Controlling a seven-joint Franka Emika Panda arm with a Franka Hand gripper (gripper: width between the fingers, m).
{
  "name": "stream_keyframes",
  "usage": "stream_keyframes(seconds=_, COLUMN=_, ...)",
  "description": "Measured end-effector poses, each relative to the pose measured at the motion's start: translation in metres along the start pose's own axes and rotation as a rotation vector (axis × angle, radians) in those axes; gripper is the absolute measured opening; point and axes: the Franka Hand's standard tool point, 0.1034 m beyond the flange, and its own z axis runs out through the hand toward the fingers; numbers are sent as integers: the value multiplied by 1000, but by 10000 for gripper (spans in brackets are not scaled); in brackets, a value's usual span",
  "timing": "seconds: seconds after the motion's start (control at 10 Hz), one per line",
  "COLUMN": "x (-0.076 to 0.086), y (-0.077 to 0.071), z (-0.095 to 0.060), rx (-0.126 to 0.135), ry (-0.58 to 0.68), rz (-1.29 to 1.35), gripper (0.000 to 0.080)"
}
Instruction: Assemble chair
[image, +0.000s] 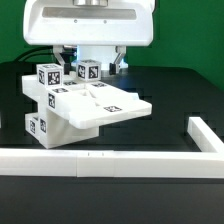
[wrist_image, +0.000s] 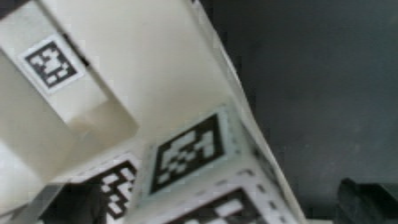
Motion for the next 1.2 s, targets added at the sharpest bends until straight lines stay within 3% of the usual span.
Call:
stream_keyframes(seconds=0.2, x=0, y=1, z=0, rx=-7, ry=-4, rz=-137, gripper=649)
stream_keyframes(seconds=0.5, x=0, y=1, z=0, rx=-6, ry=-4, rz=-135, gripper=615)
stream_keyframes(seconds=0.6, x=0, y=1, z=0, rx=-6, ry=-4, rz=-128, gripper=436)
stream_keyframes(seconds=0.7, x=0, y=1, z=0, rx=-6, ry=-4, rz=-112, gripper=436)
stream_keyframes(seconds=0.8, x=0, y=1, z=0, rx=-6, ry=-4, rz=-100, gripper=280)
stream_keyframes(seconds=1.2, x=0, y=1, z=0, rx=-6, ry=-3, rz=164, gripper=282)
